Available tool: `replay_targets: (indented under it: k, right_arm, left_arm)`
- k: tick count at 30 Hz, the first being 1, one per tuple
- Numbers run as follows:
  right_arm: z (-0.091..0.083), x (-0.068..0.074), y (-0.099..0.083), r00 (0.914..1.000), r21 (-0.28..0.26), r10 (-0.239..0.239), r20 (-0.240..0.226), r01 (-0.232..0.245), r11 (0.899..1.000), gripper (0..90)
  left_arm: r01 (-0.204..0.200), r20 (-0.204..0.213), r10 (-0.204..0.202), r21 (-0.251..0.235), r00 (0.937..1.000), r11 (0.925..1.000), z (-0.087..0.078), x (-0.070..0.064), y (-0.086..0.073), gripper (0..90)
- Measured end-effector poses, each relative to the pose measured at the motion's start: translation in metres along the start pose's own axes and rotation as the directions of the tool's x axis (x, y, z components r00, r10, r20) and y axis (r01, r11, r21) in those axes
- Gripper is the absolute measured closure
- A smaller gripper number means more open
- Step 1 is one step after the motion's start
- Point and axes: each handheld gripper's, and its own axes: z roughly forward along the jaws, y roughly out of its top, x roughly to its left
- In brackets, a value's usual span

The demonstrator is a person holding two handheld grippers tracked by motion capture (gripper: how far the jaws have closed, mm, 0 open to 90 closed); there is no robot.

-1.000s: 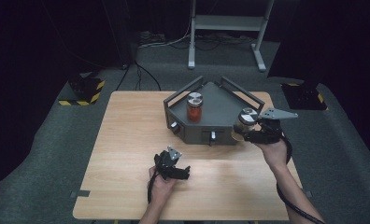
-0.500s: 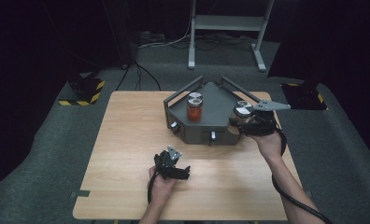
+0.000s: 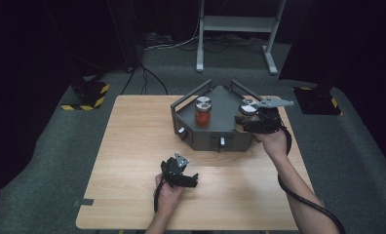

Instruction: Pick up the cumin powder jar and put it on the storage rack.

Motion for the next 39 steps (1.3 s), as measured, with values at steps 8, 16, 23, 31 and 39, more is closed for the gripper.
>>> replay_targets:
  k: [8, 16, 23, 31, 39]
  right_arm:
    - [0.012, -0.002, 0.005, 0.9994, 0.013, 0.025, 0.024, -0.025, 1.0, 31.5]
    - [0.025, -0.004, 0.008, 0.9986, 0.028, 0.038, 0.036, -0.039, 0.999, 31.5]
    - [0.034, -0.001, 0.008, 0.9977, 0.044, 0.037, 0.057, -0.039, 0.998, 31.5]
    - [0.039, 0.0, 0.007, 0.9977, 0.059, 0.029, 0.062, -0.033, 0.998, 31.4]
    - [0.04, -0.001, 0.004, 0.9975, 0.064, 0.033, 0.063, -0.037, 0.997, 31.4]
  left_arm:
    - [0.0, 0.0, 0.0, 0.0, 1.0, 1.0, 0.0, 0.0, 0.0, 2.5]
    - [0.002, -0.002, -0.002, -0.001, 1.0, 1.0, 0.0, 0.0, 0.0, 3.0]
    - [-0.001, -0.003, 0.001, -0.002, 1.0, 1.0, 0.0, 0.0, 0.0, 3.2]
    - [-0.001, -0.003, 0.001, -0.003, 1.0, 1.0, 0.0, 0.0, 0.0, 3.2]
    - [0.0, -0.003, 0.0, -0.003, 1.0, 1.0, 0.0, 0.0, -0.001, 3.2]
